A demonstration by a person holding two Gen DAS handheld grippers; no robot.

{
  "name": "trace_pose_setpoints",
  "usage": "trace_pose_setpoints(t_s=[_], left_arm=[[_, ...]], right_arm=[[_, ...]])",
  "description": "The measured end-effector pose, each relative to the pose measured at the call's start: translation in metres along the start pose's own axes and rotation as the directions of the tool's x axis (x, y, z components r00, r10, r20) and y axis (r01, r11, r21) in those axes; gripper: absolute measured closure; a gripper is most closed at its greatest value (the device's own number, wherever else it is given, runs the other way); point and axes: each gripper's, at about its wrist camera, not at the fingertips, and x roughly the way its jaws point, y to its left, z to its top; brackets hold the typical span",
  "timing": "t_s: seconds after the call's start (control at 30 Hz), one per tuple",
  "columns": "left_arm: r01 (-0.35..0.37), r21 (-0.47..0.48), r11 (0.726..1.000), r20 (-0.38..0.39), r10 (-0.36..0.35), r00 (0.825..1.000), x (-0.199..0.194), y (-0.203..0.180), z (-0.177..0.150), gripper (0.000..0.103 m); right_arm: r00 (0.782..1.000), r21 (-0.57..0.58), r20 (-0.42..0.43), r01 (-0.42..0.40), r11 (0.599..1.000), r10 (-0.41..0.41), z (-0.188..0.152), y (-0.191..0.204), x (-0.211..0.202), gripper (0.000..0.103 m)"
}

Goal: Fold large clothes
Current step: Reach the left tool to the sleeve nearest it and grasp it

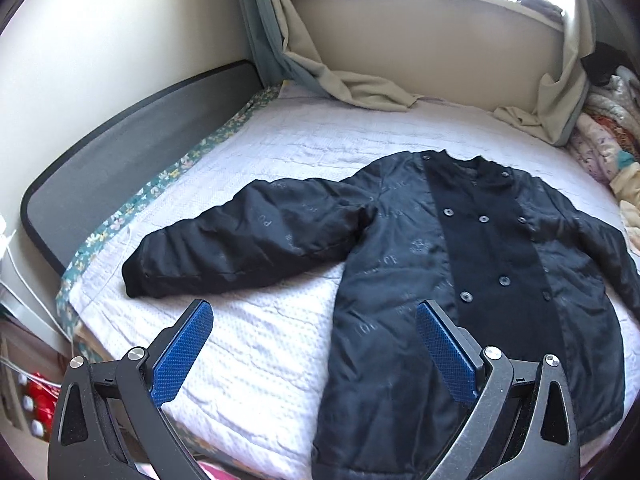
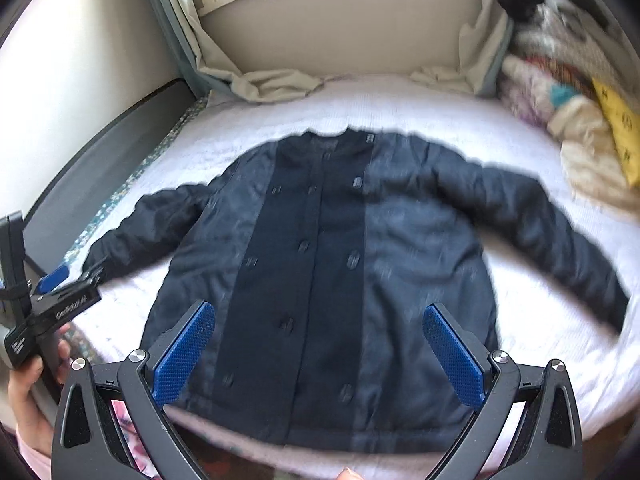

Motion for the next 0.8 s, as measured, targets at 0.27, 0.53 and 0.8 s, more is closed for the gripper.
trace_pose_setpoints(t_s=[0.27,0.53,0.8], left_arm=[[-0.043,-0.012,0.999,-0.042,0.042,0.998,0.035,0.003,0.021,0.001],[-0.090,-0.006,0.996,-0.095,0.089,0.991,0.079,0.005,0.029,0.001],[-0.030,-0.168,0.985,-0.201,-0.004,0.980,0.125,0.040,0.024,0.001]], right_arm=[[0.991,-0.093,0.116,0.082,0.992,-0.071,0.058,0.001,0.029,0.000],[0.997,-0.091,0.040,0.067,0.994,-0.064,0.055,-0.025,0.088,0.000],[0.999,-0.007,-0.025,0.048,0.999,-0.048,0.057,-0.053,0.121,0.000]])
